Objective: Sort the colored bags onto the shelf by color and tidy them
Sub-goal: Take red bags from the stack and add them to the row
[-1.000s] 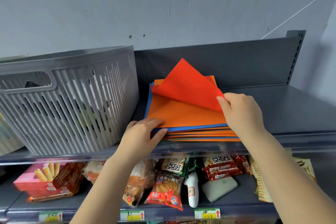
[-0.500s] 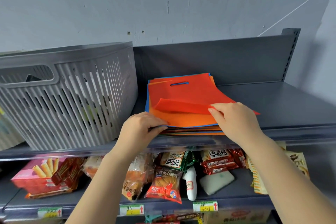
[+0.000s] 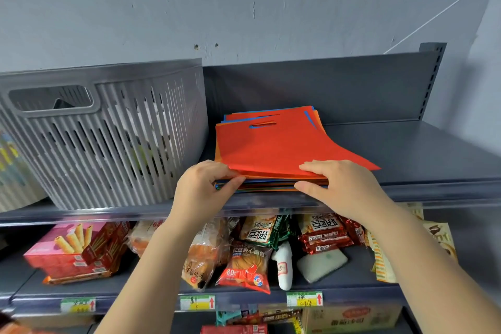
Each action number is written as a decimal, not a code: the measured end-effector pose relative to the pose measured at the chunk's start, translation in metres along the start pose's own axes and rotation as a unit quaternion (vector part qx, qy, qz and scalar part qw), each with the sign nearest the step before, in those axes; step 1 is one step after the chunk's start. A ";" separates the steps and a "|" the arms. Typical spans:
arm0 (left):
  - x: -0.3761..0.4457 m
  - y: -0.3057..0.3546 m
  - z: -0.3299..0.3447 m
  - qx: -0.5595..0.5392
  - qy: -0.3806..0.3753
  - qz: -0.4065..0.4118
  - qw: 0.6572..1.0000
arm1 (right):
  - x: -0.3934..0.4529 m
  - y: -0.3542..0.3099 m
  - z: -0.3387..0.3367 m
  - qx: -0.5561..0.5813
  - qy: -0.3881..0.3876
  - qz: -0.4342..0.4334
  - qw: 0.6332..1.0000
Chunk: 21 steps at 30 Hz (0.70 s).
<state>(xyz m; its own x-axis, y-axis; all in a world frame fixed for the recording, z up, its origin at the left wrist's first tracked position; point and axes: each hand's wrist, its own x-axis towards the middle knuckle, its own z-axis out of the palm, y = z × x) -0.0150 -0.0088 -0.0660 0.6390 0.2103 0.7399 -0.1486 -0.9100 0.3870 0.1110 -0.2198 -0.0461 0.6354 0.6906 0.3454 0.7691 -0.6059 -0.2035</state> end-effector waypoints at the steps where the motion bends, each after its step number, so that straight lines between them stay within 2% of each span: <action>1: 0.000 0.001 -0.002 0.012 0.015 0.012 1.000 | -0.001 -0.003 0.001 0.004 0.003 -0.001 1.000; 5: -0.004 0.007 -0.010 0.069 0.104 0.024 0.992 | -0.002 -0.008 0.001 0.021 0.077 -0.001 0.997; 7: -0.012 0.012 -0.017 0.042 0.159 -0.011 0.986 | -0.006 -0.008 0.000 0.019 0.118 -0.001 0.993; 9: -0.022 0.018 -0.023 -0.005 0.177 -0.066 0.982 | -0.013 -0.009 0.003 0.023 0.169 -0.017 0.985; 12: -0.032 0.022 -0.026 -0.118 0.119 -0.209 0.964 | -0.026 -0.011 0.009 -0.016 0.252 -0.064 0.966; 14: -0.033 0.019 -0.026 -0.220 0.076 -0.312 0.921 | -0.035 -0.013 0.014 -0.035 0.270 -0.083 0.959; 16: -0.032 0.018 -0.028 -0.307 0.025 -0.399 0.864 | -0.043 -0.013 0.021 -0.042 0.270 -0.100 0.957; 18: -0.029 0.020 -0.031 -0.357 -0.033 -0.449 0.819 | -0.050 -0.012 0.025 -0.042 0.253 -0.109 0.960; 19: -0.028 0.022 -0.031 -0.369 -0.053 -0.457 0.807 | -0.053 -0.013 0.027 -0.040 0.239 -0.112 0.964; 21: -0.027 0.025 -0.032 -0.354 -0.076 -0.458 0.812 | -0.058 -0.016 0.031 -0.035 0.225 -0.114 0.967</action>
<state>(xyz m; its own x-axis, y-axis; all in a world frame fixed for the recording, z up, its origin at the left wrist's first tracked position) -0.0599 -0.0260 -0.0592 0.8033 0.5882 -0.0931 0.0796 0.0489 0.9956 0.0639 -0.2376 -0.0916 0.3437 0.5771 0.7409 0.8693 -0.4939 -0.0186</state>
